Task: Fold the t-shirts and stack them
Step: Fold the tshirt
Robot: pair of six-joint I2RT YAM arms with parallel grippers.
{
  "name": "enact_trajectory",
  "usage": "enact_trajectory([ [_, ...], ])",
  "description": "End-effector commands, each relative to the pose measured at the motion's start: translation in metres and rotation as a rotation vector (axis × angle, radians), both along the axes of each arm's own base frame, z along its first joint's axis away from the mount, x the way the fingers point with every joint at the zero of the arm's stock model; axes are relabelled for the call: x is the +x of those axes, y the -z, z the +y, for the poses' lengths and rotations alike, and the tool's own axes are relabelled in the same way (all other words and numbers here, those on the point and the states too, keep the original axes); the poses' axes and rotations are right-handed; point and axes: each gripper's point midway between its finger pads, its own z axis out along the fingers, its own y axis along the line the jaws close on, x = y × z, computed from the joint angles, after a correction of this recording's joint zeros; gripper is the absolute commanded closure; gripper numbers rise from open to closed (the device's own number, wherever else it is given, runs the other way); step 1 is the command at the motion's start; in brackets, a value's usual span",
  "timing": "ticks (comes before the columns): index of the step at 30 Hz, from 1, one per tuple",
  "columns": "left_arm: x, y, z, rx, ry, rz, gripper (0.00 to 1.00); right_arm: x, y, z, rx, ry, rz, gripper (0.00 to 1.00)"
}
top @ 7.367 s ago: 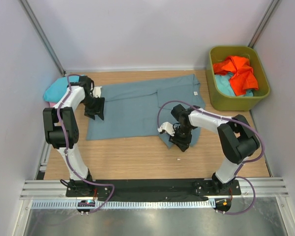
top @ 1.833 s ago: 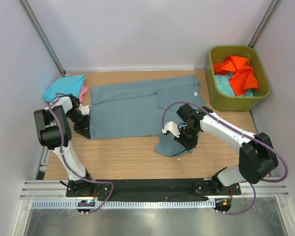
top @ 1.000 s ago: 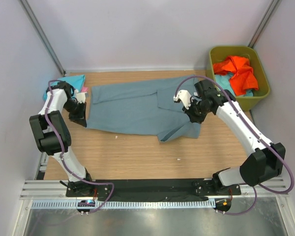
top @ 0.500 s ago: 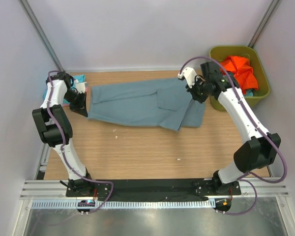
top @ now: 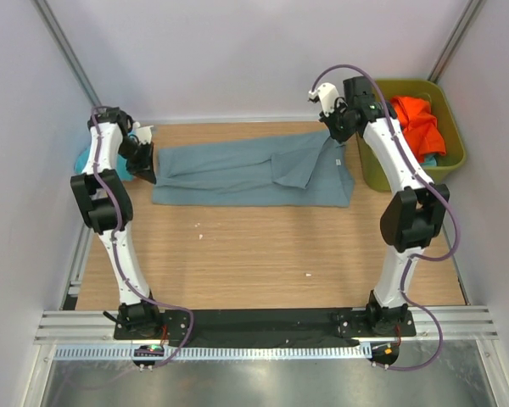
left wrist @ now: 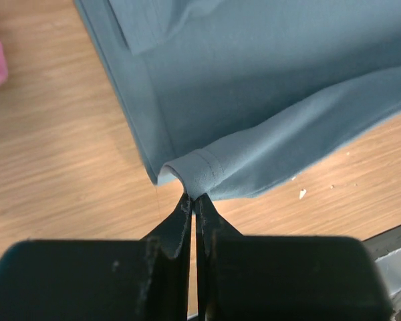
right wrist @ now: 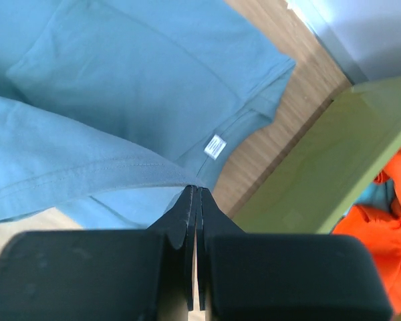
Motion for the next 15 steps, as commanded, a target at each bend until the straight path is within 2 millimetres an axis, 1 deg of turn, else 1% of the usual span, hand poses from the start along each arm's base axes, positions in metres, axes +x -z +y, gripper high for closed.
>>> enact_trajectory([
  [1, 0.01, 0.0, -0.001, -0.004, 0.006, -0.002, 1.0, 0.035, -0.024, 0.0, 0.033, 0.047, -0.105, 0.99],
  [2, 0.013, 0.006, 0.0, 0.0, 0.006, 0.005, 1.0, 0.045, -0.017, 0.001, 0.03, 0.051, -0.103, 0.99],
  [4, 0.022, 0.006, 0.002, 0.007, 0.008, -0.018, 1.0, 0.056, -0.012, 0.001, 0.023, 0.055, -0.112, 0.99],
  [5, 0.025, 0.014, 0.003, 0.009, 0.005, -0.011, 1.0, 0.063, -0.019, 0.001, 0.026, 0.058, -0.135, 0.99],
  [6, 0.028, 0.016, 0.005, 0.013, 0.009, -0.015, 1.0, 0.071, -0.006, 0.0, 0.021, 0.064, -0.117, 0.99],
  [7, 0.029, 0.019, 0.006, 0.017, 0.01, -0.011, 1.0, 0.075, -0.005, 0.002, 0.024, 0.065, -0.119, 0.99],
  [8, 0.033, 0.019, 0.006, 0.021, 0.011, -0.02, 1.0, 0.081, -0.012, 0.003, 0.03, 0.071, -0.141, 0.99],
  [9, 0.033, 0.025, 0.007, 0.02, 0.008, -0.009, 1.0, 0.087, -0.002, 0.003, 0.03, 0.076, -0.131, 0.99],
  [11, 0.039, 0.026, 0.008, 0.022, 0.004, -0.024, 1.0, 0.095, -0.002, 0.003, 0.033, 0.086, -0.146, 0.99],
  [13, 0.044, 0.029, 0.01, 0.029, -0.006, -0.031, 1.0, 0.103, 0.006, 0.002, 0.03, 0.097, -0.149, 0.99],
  [15, 0.048, 0.028, 0.011, 0.036, -0.008, -0.044, 1.0, 0.109, 0.005, 0.002, 0.035, 0.106, -0.165, 0.99],
])
